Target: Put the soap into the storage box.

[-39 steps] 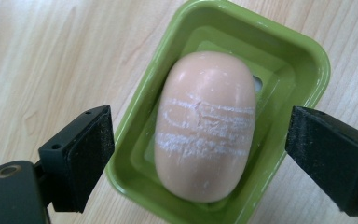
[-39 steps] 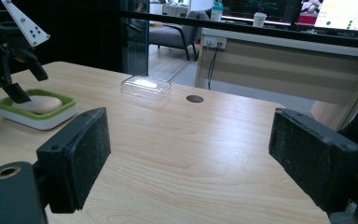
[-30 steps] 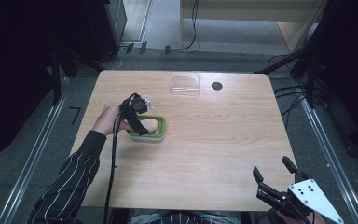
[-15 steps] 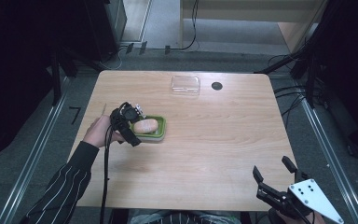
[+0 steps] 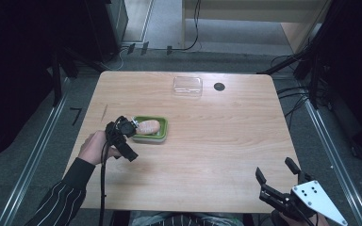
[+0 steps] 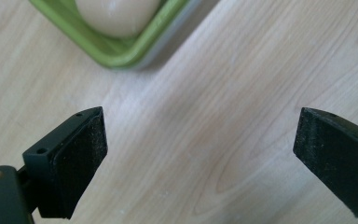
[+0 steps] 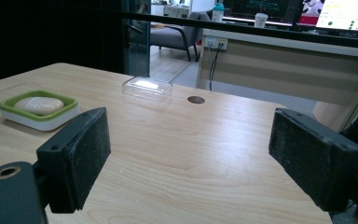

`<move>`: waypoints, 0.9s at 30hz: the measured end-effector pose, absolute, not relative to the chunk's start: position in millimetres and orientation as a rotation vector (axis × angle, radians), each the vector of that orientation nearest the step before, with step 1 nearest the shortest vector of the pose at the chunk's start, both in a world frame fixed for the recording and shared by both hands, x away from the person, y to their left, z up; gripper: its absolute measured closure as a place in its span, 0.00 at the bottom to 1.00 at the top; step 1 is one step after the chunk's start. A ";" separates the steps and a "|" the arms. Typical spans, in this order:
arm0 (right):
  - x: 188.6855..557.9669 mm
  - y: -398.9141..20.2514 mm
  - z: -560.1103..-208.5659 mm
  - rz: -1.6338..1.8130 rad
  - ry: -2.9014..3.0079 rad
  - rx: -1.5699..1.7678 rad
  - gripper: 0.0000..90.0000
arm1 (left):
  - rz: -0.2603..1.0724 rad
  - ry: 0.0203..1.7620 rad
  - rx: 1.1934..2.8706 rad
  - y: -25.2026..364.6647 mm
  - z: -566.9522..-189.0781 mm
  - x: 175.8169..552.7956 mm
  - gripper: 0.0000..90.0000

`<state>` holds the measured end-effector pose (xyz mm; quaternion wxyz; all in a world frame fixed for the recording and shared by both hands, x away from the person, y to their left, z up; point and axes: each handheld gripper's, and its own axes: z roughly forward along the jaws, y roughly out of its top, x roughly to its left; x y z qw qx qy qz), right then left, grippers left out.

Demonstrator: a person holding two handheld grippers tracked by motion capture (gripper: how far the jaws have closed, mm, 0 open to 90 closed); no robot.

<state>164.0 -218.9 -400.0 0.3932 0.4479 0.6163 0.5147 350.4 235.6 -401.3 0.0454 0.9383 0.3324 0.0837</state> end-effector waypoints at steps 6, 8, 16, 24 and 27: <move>163.9 -218.8 -399.9 1.306 1.564 1.137 0.15 | 0.259 1.037 2.859 242.3 -405.9 331.5 0.03; 164.0 -218.6 -399.9 1.305 1.564 1.137 0.15 | 0.258 1.054 2.854 244.4 -408.6 325.3 0.03; 164.4 -218.4 -399.9 1.307 1.564 1.137 0.15 | 0.233 1.080 2.875 250.4 -421.6 303.5 0.03; 164.2 -218.5 -399.9 1.308 1.564 1.138 0.15 | 0.209 1.096 2.874 255.0 -427.9 286.3 0.03; 164.2 -218.5 -399.9 1.308 1.564 1.134 0.15 | 0.212 1.103 2.865 256.8 -430.4 283.6 0.03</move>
